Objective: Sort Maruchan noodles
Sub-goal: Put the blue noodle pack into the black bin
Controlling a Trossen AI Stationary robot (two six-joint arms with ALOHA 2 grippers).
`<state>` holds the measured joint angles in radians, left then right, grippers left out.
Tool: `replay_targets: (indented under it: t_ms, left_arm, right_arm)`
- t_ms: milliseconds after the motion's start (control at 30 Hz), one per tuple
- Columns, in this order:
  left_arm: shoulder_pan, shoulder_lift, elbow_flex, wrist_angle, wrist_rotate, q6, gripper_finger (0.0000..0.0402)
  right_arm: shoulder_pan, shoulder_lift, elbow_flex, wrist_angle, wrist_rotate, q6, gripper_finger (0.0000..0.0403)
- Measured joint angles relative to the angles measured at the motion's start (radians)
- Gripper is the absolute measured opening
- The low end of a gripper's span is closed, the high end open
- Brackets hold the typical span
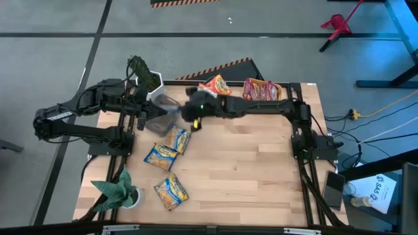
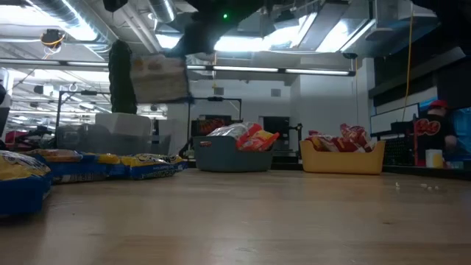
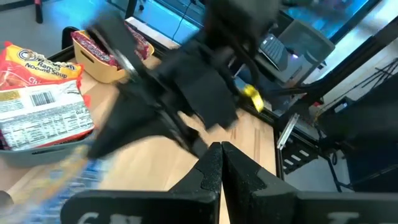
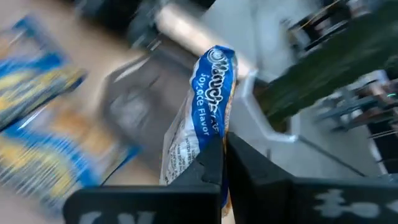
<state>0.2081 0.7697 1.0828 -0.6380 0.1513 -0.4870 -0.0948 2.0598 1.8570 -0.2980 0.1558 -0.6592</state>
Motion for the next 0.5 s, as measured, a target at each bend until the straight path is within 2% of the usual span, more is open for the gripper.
replay_targets:
  t_ms: [233,500]
  left_arm:
    - [0.000,-0.022,0.001,0.000,-0.027,0.000,0.0000]
    - [0.000,-0.051,0.001,-0.005,-0.106,0.026,0.0000]
  right_arm:
    - [-0.060,0.072,0.005,0.241,-0.068,0.065,0.0000]
    - [-0.088,0.184,0.102,0.295,-0.097,0.105,0.0000]
